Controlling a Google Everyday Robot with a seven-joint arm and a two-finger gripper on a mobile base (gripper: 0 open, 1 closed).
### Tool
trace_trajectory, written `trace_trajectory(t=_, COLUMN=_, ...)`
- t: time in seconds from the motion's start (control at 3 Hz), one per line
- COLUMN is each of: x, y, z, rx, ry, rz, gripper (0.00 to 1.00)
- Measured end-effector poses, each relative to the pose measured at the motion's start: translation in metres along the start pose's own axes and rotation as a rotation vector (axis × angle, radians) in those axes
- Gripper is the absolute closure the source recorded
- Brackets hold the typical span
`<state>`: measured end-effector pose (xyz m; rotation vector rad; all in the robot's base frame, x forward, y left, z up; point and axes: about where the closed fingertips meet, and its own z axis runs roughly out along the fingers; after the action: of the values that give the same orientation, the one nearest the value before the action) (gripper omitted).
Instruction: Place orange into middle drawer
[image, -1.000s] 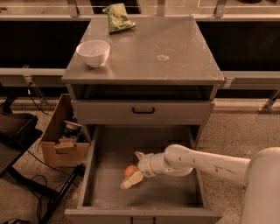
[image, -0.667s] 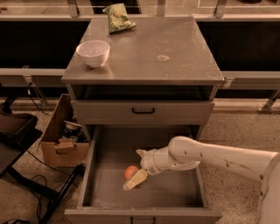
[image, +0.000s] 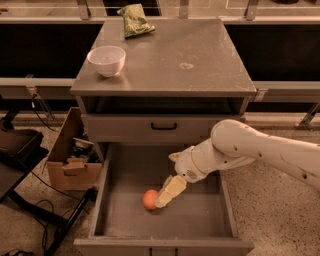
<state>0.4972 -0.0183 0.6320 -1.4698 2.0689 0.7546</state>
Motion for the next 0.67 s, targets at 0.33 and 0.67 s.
trace_trajectory(t=0.33, x=-0.0291, y=0.0007, z=-0.0477, rx=0.087, ry=0.076, rz=0.019, gripper=0.0)
trace_trajectory(t=0.67, x=-0.0293, y=0.0019, z=-0.0454, rx=0.083, ry=0.07, rz=0.023, gripper=0.0)
